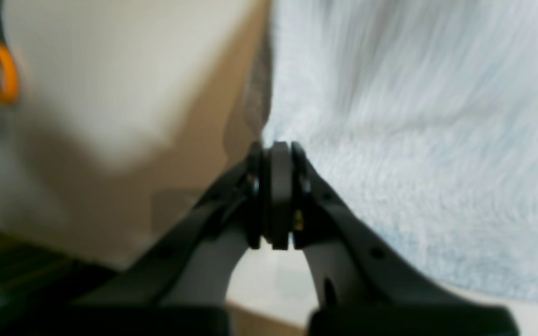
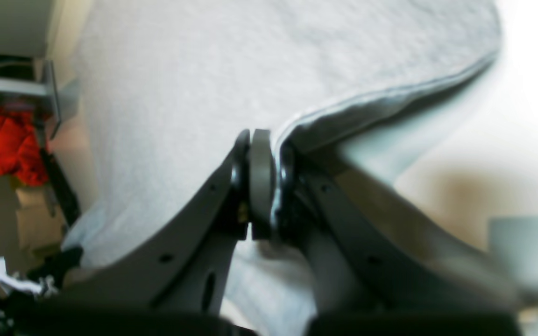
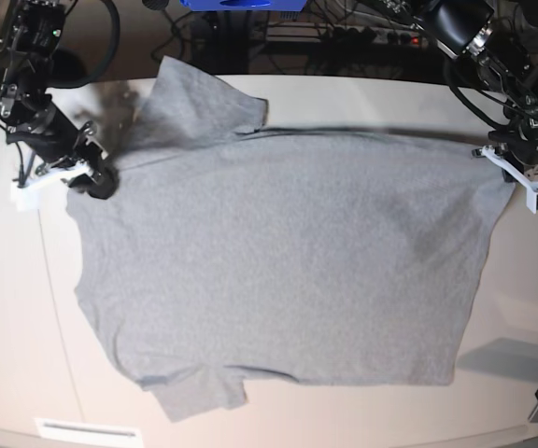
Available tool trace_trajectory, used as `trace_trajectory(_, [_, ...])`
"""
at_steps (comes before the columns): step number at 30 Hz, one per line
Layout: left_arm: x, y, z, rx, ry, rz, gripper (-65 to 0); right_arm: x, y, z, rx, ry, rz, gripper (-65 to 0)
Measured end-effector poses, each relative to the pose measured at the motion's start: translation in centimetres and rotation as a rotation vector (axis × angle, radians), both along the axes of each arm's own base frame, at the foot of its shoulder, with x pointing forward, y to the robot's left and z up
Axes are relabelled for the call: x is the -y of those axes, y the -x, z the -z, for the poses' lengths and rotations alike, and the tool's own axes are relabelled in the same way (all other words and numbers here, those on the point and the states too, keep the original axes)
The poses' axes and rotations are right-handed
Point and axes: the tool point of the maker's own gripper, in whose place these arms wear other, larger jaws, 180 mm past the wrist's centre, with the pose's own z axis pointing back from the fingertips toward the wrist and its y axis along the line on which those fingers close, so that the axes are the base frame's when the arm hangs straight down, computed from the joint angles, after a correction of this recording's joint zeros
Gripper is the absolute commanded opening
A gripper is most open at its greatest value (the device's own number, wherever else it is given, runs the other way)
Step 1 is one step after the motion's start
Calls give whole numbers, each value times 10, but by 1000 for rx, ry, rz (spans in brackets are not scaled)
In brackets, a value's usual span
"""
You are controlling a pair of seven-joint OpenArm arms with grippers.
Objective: Fold the T-shirt properly
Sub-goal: 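Lift the shirt edge with both grippers and pull it toward the robot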
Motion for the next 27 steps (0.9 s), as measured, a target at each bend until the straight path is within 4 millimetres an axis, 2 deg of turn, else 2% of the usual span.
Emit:
trace_trajectory(3, [-10,6,-3,3,-2,-49,-650,-2,-12,-9,29,-4,-12,-650])
trace_trajectory(5, [-14,3,-7,22,-2,-64,-650,-2,-17,-13,45,-3,-13,-650])
trace_trajectory(9, [-13,-7,-14,57,0,-59,-650,-2,-29,-23,82,-3,-12,-650])
trace_trajectory(14, [-12,-8,-14,59,3,-60,-650,-7,-38,-31,91,-12,-46,-650])
trace_trajectory(19, [0,-26,-18,109,40,-59,-650,-5,-49,-30,92,-28,-39,-650])
trace_trajectory(22, [-1,-34,-23,132,44,-60,-650,-4,-49,-30,91,-23,-39,-650])
trace_trajectory(27, [4,-52,-11,142,119,-60,-650,3,-57,-34,105,-6,-40,-650])
